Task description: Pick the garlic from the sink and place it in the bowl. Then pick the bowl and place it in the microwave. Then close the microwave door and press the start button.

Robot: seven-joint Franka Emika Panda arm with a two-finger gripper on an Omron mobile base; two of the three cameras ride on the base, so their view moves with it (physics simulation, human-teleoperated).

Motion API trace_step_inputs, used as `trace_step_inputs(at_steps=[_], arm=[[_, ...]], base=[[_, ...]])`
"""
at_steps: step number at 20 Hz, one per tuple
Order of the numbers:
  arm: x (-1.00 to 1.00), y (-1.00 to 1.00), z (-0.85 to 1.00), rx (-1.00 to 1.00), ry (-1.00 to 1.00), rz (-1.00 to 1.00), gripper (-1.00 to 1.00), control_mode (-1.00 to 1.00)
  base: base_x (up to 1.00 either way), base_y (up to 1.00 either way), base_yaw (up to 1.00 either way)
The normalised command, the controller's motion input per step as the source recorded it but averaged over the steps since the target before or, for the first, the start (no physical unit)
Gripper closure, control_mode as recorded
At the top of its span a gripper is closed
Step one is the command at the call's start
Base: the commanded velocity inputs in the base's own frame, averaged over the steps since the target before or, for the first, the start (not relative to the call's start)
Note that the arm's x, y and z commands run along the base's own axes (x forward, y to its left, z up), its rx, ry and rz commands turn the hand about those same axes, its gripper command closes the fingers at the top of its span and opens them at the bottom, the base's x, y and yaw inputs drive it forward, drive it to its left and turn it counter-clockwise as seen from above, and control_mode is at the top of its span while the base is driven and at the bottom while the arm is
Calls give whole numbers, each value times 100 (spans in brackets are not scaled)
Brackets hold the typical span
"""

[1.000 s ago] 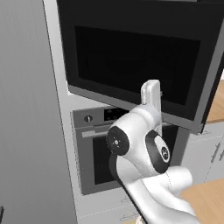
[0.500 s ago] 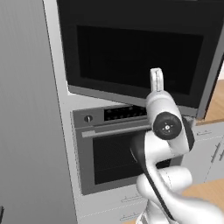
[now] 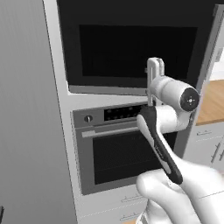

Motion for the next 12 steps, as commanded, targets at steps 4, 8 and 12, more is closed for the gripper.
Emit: trace_step_inputs(at_steps=[4, 8, 12], arm=[[85, 0, 0, 8, 8, 28, -100, -100], [78, 1, 0, 6, 8, 27, -100, -100], [59, 9, 0, 3, 9, 26, -100, -100]], base=[[0, 0, 0], [0, 0, 0], [0, 0, 0]])
